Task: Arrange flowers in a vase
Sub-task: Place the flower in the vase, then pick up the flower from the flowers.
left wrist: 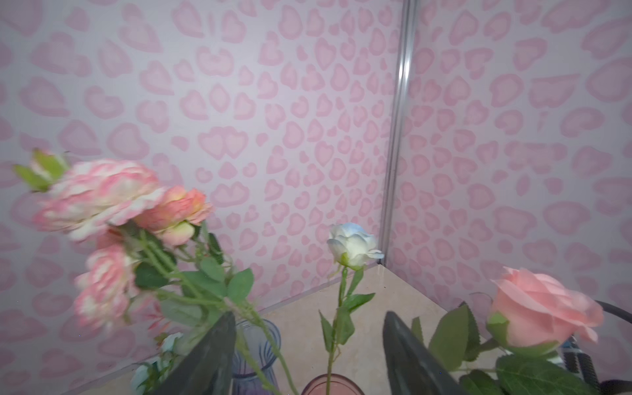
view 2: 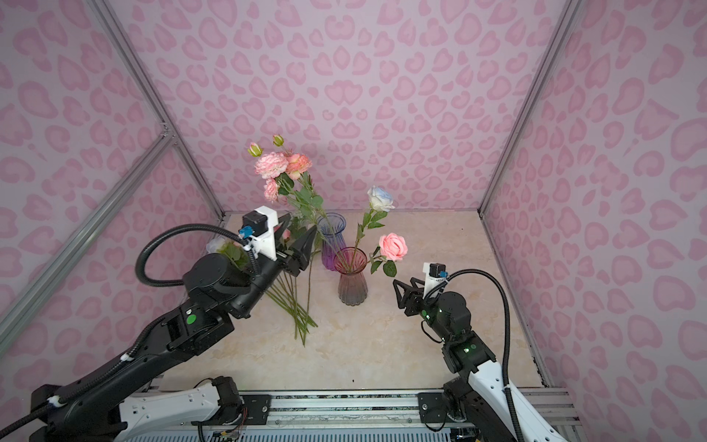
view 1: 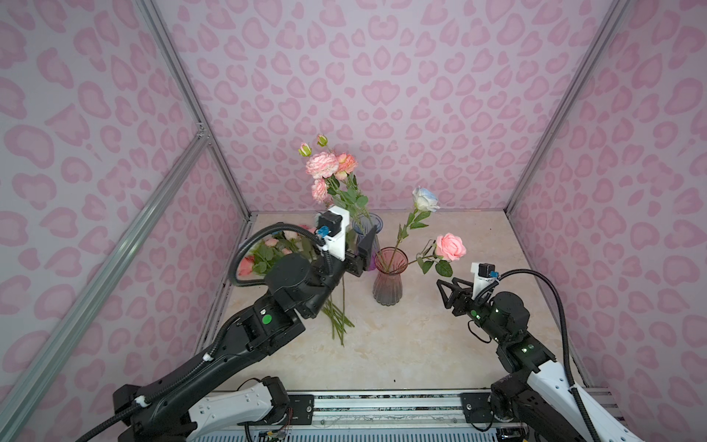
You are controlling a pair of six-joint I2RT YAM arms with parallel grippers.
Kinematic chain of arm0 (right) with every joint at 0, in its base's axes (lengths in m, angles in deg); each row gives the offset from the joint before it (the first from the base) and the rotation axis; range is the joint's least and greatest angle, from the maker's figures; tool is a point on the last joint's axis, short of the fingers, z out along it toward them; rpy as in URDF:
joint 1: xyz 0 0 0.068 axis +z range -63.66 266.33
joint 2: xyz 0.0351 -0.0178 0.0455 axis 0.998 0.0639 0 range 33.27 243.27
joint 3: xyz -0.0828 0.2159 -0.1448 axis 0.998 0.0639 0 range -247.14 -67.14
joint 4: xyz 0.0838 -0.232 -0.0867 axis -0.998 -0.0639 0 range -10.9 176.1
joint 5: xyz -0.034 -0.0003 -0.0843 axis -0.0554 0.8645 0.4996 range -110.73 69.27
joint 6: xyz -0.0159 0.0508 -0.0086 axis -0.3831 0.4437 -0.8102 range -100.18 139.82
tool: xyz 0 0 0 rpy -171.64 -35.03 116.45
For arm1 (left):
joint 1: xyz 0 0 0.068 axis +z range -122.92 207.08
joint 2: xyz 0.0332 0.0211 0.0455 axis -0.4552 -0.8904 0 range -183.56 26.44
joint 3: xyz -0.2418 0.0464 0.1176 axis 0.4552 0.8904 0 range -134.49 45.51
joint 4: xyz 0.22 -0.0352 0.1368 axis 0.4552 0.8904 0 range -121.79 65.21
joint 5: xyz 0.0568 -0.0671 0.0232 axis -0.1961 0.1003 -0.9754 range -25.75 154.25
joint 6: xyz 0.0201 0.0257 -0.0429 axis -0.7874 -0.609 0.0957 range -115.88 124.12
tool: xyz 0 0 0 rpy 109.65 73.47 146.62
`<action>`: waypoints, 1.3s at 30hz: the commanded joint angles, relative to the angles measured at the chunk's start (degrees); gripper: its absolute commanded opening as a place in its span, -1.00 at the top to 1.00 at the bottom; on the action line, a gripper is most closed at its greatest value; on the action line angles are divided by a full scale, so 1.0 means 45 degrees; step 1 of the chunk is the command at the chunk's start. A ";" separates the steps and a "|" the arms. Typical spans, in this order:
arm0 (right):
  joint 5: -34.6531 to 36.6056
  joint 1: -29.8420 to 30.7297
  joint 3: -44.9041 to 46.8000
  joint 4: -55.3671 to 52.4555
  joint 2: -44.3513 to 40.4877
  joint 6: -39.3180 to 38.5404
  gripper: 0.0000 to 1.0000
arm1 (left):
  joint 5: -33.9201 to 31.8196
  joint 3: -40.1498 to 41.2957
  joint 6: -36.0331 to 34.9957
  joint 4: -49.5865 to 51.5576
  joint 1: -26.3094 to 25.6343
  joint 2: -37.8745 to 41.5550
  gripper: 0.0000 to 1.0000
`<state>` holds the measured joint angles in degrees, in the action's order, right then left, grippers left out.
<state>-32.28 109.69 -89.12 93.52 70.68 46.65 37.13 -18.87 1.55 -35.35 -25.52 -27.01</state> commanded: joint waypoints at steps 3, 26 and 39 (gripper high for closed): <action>0.0106 0.0006 -0.0028 0.0168 0.0248 -0.0057 -0.27 | -0.2582 0.2516 0.3899 0.2371 0.2753 0.2792 -0.12; 0.0379 0.0064 0.0543 0.0193 0.0291 0.0147 -0.23 | 0.6185 -0.2037 0.6779 0.4318 0.8992 -1.1822 0.29; 0.0332 0.0025 0.0470 0.0777 0.1135 -0.0024 -0.24 | 0.5862 -0.4441 0.5661 0.5955 0.8941 -1.4491 0.33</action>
<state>-31.21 109.84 -87.13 95.31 75.59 47.40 64.39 -38.17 28.81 -10.54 14.74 -91.46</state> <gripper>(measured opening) 0.622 0.341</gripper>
